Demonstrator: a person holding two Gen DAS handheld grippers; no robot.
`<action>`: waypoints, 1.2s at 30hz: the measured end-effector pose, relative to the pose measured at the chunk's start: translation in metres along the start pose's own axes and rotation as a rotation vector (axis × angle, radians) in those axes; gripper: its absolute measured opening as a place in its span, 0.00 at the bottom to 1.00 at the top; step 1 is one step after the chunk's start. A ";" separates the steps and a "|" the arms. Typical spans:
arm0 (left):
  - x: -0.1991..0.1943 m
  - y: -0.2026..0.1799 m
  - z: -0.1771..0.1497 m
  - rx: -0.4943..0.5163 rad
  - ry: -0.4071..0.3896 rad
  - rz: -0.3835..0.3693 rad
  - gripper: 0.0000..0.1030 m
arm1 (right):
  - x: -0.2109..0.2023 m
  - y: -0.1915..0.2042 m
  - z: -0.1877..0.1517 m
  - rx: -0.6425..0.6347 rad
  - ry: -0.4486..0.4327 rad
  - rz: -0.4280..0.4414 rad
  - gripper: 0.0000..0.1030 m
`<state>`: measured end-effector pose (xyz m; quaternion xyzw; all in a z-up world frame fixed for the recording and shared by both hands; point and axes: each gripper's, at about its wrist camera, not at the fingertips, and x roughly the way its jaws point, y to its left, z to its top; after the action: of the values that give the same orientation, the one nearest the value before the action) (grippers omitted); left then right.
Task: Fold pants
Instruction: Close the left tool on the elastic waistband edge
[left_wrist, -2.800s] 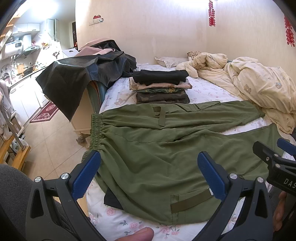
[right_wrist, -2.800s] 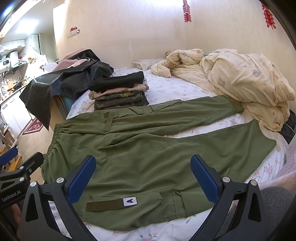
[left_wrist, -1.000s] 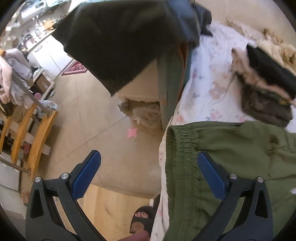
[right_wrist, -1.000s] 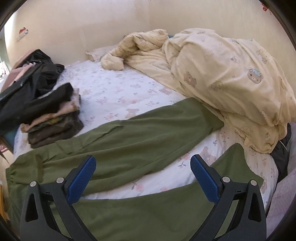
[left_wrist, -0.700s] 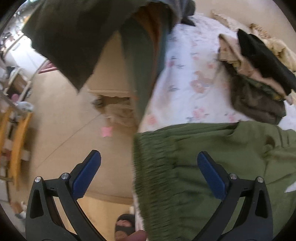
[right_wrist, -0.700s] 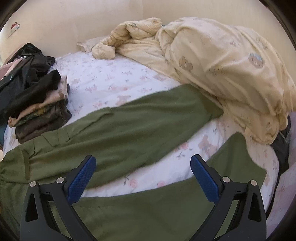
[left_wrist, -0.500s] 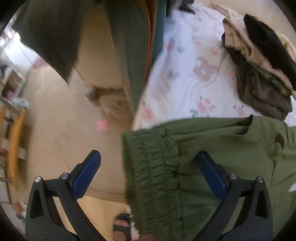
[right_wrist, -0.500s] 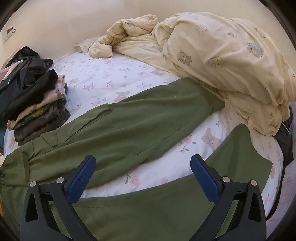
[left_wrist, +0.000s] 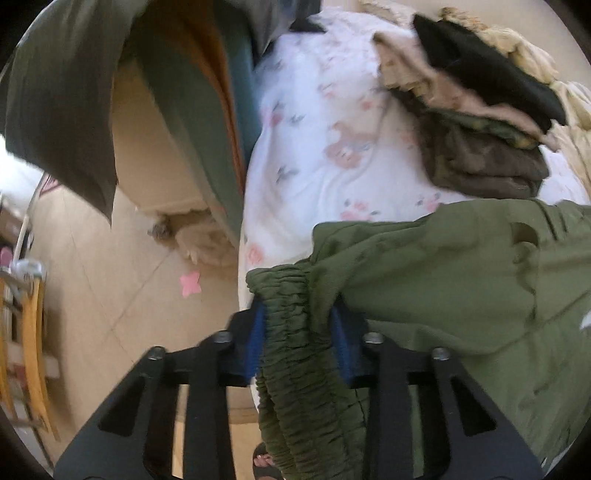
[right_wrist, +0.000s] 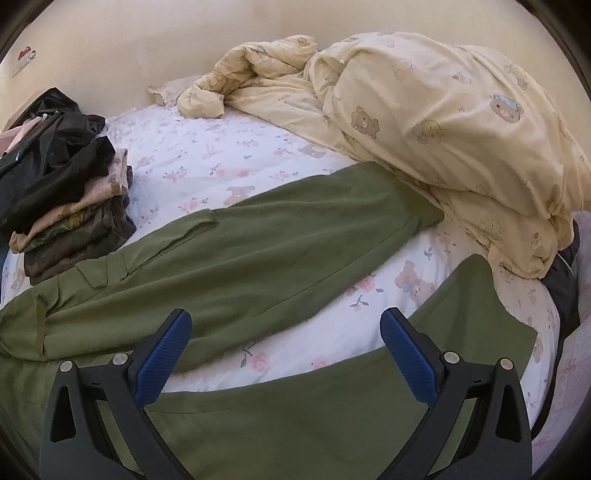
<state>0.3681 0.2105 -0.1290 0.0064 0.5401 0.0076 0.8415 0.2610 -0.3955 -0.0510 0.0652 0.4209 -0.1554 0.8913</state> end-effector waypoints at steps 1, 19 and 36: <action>-0.007 0.000 0.002 -0.002 -0.010 0.001 0.22 | -0.001 0.000 -0.001 -0.005 -0.005 0.001 1.00; 0.020 0.072 -0.012 -0.376 0.026 -0.297 0.60 | -0.003 -0.003 -0.003 -0.001 -0.005 -0.002 1.00; 0.046 0.094 -0.012 -0.426 0.073 -0.397 0.60 | 0.005 0.018 -0.009 -0.097 0.004 -0.035 1.00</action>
<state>0.3758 0.3051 -0.1745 -0.2766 0.5469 -0.0436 0.7890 0.2633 -0.3775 -0.0609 0.0149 0.4306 -0.1505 0.8898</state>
